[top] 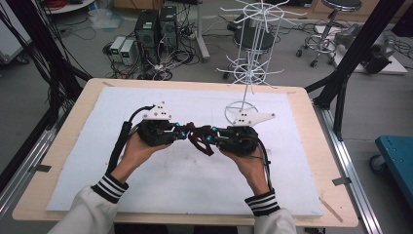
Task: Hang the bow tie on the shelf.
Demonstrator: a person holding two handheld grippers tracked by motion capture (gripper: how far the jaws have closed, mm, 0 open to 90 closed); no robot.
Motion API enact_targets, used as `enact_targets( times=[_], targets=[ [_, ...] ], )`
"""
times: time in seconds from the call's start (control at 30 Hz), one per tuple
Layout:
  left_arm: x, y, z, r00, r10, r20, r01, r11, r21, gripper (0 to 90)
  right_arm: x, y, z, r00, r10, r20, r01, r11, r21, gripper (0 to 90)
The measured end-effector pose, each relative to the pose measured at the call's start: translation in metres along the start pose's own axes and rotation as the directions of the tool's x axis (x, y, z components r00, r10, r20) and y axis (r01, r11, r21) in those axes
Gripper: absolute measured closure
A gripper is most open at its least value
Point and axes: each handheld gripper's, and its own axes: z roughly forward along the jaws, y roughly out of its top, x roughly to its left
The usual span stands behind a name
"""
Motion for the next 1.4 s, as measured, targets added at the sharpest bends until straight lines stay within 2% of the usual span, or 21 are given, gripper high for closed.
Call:
enact_targets(
  times=[0.17, 0.2, 0.23, 0.4, 0.5, 0.53, 0.57, 0.67, 0.7, 0.8, 0.93, 1.03, 1.13, 1.4],
  targets=[
    [0.003, -0.002, 0.0, 0.9996, -0.016, 0.024, 0.016, 0.9999, -0.002, 79.8, -0.001, 0.0, 0.0, 1.0, 0.001, -0.003, -0.001, 1.0, 0.001, 84.2],
    [0.003, -0.002, 0.0, 0.9991, -0.031, 0.03, 0.031, 0.9995, -0.006, 76.1, -0.001, 0.0, 0.0, 1.0, 0.001, -0.001, -0.001, 1.0, 0.003, 84.2],
    [0.004, -0.003, -0.001, 0.9991, -0.027, 0.033, 0.027, 0.9996, -0.007, 76.1, -0.001, 0.0, 0.0, 1.0, 0.001, -0.001, -0.001, 1.0, 0.003, 84.2],
    [0.008, -0.004, -0.001, 0.9981, -0.037, 0.049, 0.038, 0.9991, -0.018, 58.3, -0.002, 0.0, -0.004, 1.0, 0.004, 0.003, -0.004, 1.0, -0.004, 84.2],
    [0.01, -0.006, -0.002, 0.9965, -0.063, 0.055, 0.065, 0.9975, -0.028, 39.3, -0.003, 0.0, -0.006, 0.9999, 0.0, 0.017, 0.0, 1.0, -0.003, 84.2],
    [0.01, -0.006, -0.001, 0.9971, -0.074, 0.017, 0.074, 0.9971, -0.018, 25.2, -0.003, 0.0, -0.006, 0.9998, 0.001, 0.02, -0.001, 1.0, -0.006, 84.2],
    [0.01, -0.006, -0.001, 0.9973, -0.072, -0.014, 0.071, 0.9974, -0.013, 6.6, -0.004, 0.0, -0.008, 0.9997, 0.003, 0.025, -0.003, 1.0, -0.011, 84.2],
    [0.012, -0.009, -0.004, 0.9971, -0.067, 0.035, 0.07, 0.9954, -0.065, 5.7, -0.005, 0.001, -0.01, 0.9996, 0.002, 0.029, -0.002, 1.0, -0.015, 84.2],
    [0.012, -0.01, -0.004, 0.9973, -0.068, 0.03, 0.07, 0.9947, -0.076, 1.7, -0.006, 0.001, -0.012, 0.9994, 0.005, 0.034, -0.005, 1.0, -0.018, 84.2],
    [0.012, -0.013, -0.007, 0.9987, -0.045, 0.023, 0.047, 0.9935, -0.104, 1.7, -0.008, 0.001, -0.015, 0.9988, 0.005, 0.049, -0.004, 1.0, -0.03, 84.2],
    [0.012, -0.018, -0.01, 0.9991, -0.043, -0.005, 0.042, 0.9938, -0.103, 1.7, -0.012, 0.002, -0.021, 0.9976, 0.015, 0.067, -0.012, 0.999, -0.052, 84.2],
    [0.014, -0.023, -0.015, 0.999, -0.043, -0.005, 0.042, 0.9917, -0.122, 1.7, -0.014, 0.004, -0.025, 0.9966, 0.017, 0.081, -0.012, 0.998, -0.066, 84.2],
    [0.014, -0.029, -0.018, 0.999, -0.045, -0.001, 0.044, 0.9866, -0.157, 1.7, -0.016, 0.007, -0.028, 0.9956, 0.017, 0.092, -0.01, 0.997, -0.073, 84.2],
    [0.017, -0.046, -0.03, 0.9993, -0.034, -0.014, 0.03, 0.9775, -0.209, 1.7, -0.022, 0.014, -0.033, 0.9926, 0.013, 0.121, -0.001, 0.995, -0.098, 84.1]
  ],
)
